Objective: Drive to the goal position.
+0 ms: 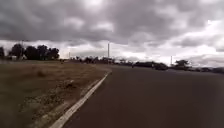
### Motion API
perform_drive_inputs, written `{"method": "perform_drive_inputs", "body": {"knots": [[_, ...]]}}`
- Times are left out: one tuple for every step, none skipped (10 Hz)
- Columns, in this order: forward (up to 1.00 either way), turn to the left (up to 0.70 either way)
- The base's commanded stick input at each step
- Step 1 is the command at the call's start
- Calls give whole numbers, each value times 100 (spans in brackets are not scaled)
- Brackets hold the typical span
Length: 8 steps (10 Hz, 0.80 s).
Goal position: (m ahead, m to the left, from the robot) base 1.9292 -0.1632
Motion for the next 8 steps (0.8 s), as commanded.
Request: {"method": "perform_drive_inputs", "body": {"knots": [[100,-8],[100,-21],[100,-6],[100,-12],[100,-32],[100,-32],[100,-23],[100,-4]]}}
